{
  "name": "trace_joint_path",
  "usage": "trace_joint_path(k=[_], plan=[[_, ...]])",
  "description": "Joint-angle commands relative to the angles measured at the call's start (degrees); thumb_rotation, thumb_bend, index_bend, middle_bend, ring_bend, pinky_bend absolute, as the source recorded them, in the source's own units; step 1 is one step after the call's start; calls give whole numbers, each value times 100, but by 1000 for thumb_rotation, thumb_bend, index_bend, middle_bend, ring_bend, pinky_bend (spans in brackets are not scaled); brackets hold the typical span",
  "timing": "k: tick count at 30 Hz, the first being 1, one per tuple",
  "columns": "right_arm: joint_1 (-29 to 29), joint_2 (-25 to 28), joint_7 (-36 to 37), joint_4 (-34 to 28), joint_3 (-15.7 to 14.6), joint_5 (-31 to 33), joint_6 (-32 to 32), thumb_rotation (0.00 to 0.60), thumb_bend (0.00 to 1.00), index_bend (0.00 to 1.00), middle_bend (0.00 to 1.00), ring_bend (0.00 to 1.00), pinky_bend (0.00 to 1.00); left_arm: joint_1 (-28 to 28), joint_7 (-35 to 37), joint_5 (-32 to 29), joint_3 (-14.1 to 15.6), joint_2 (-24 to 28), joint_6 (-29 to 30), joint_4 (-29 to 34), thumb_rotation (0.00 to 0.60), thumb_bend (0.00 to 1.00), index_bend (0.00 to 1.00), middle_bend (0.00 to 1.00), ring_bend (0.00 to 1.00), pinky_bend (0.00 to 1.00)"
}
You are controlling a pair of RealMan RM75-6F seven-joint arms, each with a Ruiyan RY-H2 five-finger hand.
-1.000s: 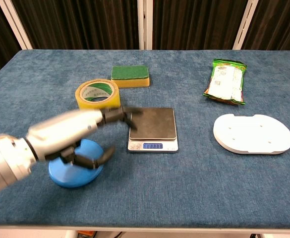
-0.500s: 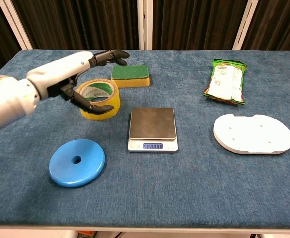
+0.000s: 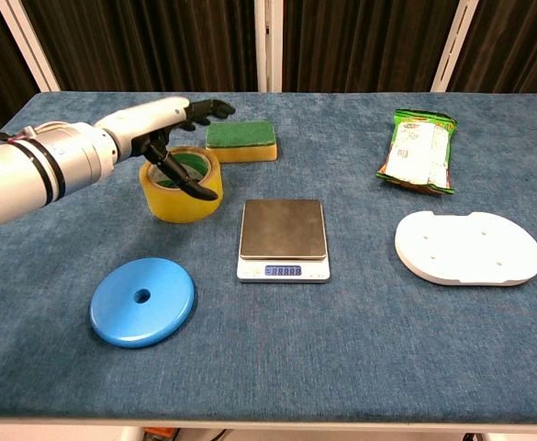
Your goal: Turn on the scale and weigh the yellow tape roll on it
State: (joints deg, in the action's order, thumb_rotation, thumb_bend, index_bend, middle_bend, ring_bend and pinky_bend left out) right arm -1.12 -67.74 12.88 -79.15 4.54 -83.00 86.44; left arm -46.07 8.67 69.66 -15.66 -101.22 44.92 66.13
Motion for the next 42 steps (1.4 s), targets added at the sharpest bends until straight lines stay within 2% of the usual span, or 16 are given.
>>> trace_joint_path(k=[1,7,10,12,16,18,21,27,35,39,42], plan=[[11,-13,20,37,2,18,-35,600,306,0,0,0,0,-42,-106,-109,62,-55,-93,-142,600,48,18,19,0,0],[24,-29,80,111,1,38,-92,600,306,0,0,0,0,-13,-282,-279,133,-96,-110,-279,600,47,18,51,0,1],[31,-34,86,128,-4,42,-117,600,306,0,0,0,0,-4,-425,-293,197,-81,-92,-270,600,47,21,66,0,57],[38,-43,76,133,-6,40,-128,600,306,0,0,0,0,-3,-521,-296,236,-82,-74,-261,600,48,25,95,27,127],[37,-51,54,129,-19,19,-122,600,306,0,0,0,0,-12,-589,-294,279,-81,-86,-254,600,106,36,164,180,321],[29,-47,55,126,-18,22,-110,600,305,0,0,0,0,-13,-573,-264,271,-74,-42,-238,600,158,43,183,209,429],[18,-35,63,127,-12,38,-102,600,306,0,0,0,0,-5,-515,-149,241,-47,119,-163,600,208,50,201,241,508],[23,-34,67,121,-13,32,-110,600,306,0,0,0,0,0,-450,216,164,159,566,366,600,237,56,218,262,539],[34,-51,56,109,-19,11,-113,600,305,0,0,0,0,-74,-622,683,143,502,944,1687,600,237,64,230,274,539],[34,-69,95,146,-24,21,-135,600,306,0,0,0,0,-173,-773,821,229,394,951,2021,600,236,67,238,275,539],[25,-82,135,186,-25,23,-126,600,306,0,0,0,0,-236,-876,1005,377,102,1024,1863,600,237,73,255,281,539]])
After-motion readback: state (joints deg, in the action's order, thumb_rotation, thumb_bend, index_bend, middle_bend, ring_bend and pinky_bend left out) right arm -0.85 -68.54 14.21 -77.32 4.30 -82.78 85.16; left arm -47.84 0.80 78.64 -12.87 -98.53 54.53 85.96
